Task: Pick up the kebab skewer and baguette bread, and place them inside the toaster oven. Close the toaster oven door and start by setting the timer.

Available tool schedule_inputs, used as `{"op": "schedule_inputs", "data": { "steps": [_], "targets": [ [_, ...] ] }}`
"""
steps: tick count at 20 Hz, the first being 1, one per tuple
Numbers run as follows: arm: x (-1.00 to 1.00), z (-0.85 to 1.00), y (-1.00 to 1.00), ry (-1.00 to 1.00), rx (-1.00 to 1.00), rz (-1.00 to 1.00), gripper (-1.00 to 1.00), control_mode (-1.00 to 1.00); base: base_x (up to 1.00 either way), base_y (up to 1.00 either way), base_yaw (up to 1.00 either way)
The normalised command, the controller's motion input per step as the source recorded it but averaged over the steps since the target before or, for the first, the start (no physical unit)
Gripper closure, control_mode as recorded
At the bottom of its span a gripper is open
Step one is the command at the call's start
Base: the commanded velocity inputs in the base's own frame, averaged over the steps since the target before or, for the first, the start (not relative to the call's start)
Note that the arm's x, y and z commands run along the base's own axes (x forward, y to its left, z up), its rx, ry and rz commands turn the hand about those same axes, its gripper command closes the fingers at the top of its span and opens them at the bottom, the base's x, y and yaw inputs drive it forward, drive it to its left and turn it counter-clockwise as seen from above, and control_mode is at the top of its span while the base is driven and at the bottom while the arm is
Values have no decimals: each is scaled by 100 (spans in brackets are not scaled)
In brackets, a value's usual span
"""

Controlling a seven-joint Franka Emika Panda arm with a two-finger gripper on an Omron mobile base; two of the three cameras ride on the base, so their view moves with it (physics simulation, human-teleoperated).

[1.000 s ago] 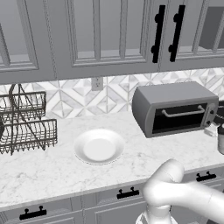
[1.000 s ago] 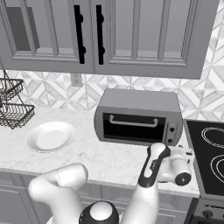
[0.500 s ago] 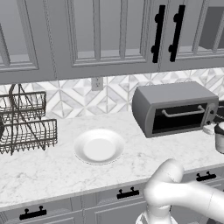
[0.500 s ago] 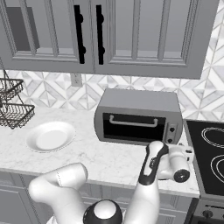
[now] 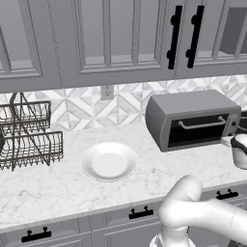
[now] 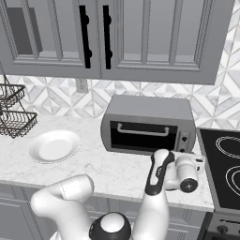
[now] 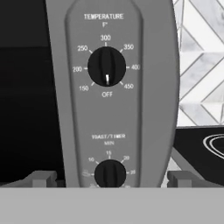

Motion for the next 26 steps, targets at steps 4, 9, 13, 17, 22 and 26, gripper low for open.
{"op": "schedule_inputs", "data": {
  "steps": [4,9,13,17,22,26],
  "targets": [
    [3,0,1,0,0,-1,-100,-100,0,0,0],
    [1,0,0,0,0,0,-100,-100,0,0,0],
    [0,0,0,0,0,0,-100,-100,0,0,0],
    [1,0,0,0,0,0,-100,-100,0,0,0],
    [9,0,-1,0,0,0,-100,-100,0,0,0],
    [9,0,-10,0,0,0,-100,-100,0,0,0]
  ]
}}
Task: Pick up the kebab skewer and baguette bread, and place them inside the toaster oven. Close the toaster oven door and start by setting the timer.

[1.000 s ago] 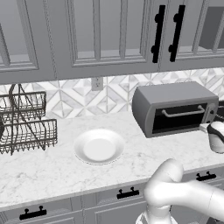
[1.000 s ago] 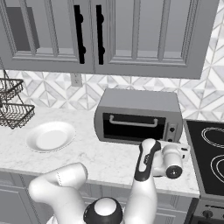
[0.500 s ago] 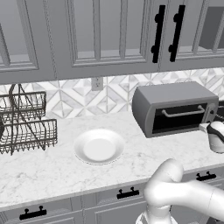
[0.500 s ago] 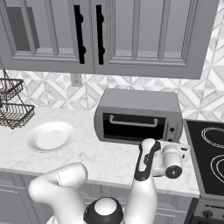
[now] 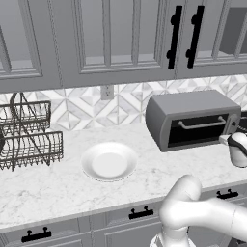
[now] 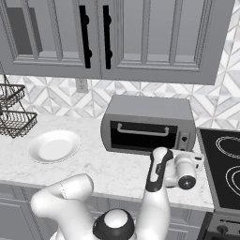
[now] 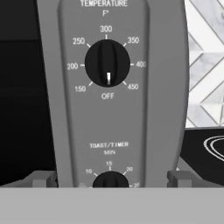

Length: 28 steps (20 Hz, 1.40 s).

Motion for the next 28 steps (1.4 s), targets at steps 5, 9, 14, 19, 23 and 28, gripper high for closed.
{"op": "schedule_inputs", "data": {
  "steps": [5,9,14,19,23,28],
  "targets": [
    [0,0,0,0,0,0,-100,-100,0,0,0],
    [0,0,0,0,0,0,-100,-100,0,0,0],
    [0,0,0,0,0,0,100,-100,0,0,0],
    [0,0,0,0,0,0,100,-100,0,0,0],
    [0,0,0,0,0,0,100,-100,0,0,0],
    [-3,0,0,-1,0,-8,100,-100,0,0,0]
  ]
}}
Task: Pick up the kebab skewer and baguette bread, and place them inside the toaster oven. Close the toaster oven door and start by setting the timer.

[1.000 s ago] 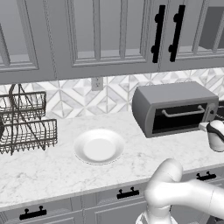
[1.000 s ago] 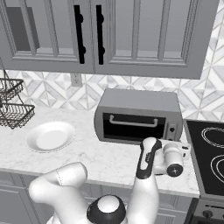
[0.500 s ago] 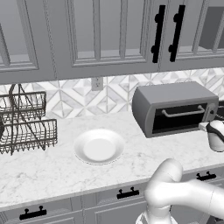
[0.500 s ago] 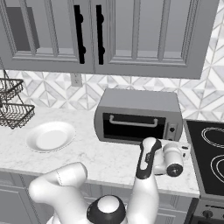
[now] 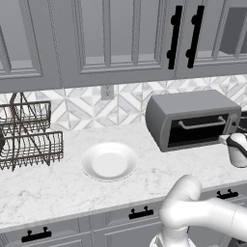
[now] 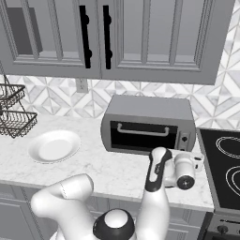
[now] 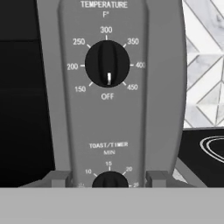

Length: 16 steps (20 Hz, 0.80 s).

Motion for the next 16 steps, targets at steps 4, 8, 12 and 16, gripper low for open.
{"op": "schedule_inputs", "data": {
  "steps": [4,8,12,16],
  "targets": [
    [0,0,0,0,0,-12,100,-100,0,0,0],
    [0,0,0,0,0,-10,100,-100,0,0,0],
    [0,0,0,0,0,-8,100,-100,0,0,0],
    [0,0,0,0,0,-8,100,-100,0,0,0]
  ]
}}
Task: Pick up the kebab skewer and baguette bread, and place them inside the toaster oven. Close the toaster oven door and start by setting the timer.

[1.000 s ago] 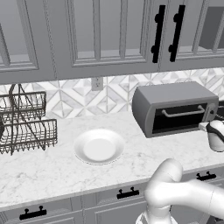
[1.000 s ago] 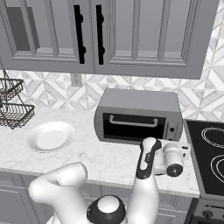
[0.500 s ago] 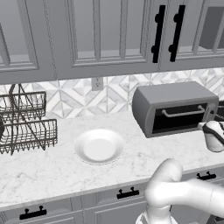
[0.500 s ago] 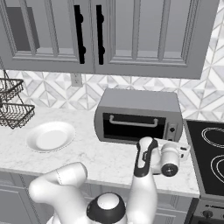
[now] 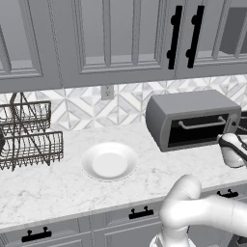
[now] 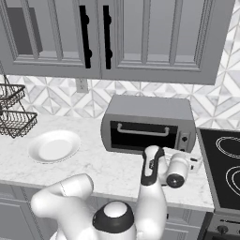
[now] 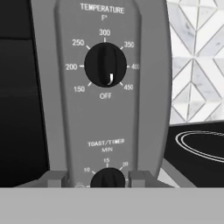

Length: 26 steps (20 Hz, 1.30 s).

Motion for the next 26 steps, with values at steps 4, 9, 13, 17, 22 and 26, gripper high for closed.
{"op": "schedule_inputs", "data": {
  "steps": [4,9,13,17,22,26],
  "targets": [
    [0,0,0,0,0,-5,100,-100,0,0,0],
    [0,0,-4,0,1,5,100,-100,0,0,0],
    [0,0,-6,0,1,7,100,-100,0,0,0],
    [0,0,-9,0,2,8,100,-100,0,0,0],
    [0,0,-6,0,2,8,100,-100,0,0,0],
    [0,0,0,0,2,5,100,-100,0,0,0]
  ]
}}
